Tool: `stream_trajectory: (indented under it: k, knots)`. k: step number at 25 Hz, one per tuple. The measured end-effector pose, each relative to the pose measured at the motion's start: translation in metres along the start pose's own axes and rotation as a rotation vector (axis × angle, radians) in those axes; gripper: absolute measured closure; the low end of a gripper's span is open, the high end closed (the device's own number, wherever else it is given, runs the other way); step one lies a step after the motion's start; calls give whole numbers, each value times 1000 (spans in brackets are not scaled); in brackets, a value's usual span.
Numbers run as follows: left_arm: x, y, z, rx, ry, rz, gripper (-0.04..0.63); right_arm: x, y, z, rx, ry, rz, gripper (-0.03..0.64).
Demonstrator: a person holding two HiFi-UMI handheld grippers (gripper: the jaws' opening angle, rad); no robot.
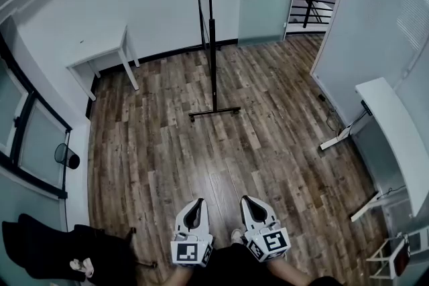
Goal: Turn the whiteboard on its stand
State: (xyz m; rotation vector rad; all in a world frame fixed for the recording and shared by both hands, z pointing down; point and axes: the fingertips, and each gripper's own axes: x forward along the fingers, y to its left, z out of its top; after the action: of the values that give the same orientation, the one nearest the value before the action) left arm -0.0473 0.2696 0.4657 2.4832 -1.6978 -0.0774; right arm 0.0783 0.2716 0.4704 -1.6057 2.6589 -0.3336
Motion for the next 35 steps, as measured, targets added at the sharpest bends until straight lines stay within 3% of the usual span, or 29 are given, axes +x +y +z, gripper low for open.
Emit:
stream_trajectory:
  k: [20, 29, 35]
  knots:
    - [24, -61, -22, 10, 20, 105, 577, -22, -68, 5, 15, -8, 79, 602]
    - [66, -50, -28, 4, 30, 93, 577, 15, -89, 3, 22, 0, 69, 603]
    - [114, -15, -19, -7, 20, 75, 577, 69, -97, 9, 8, 11, 59, 601]
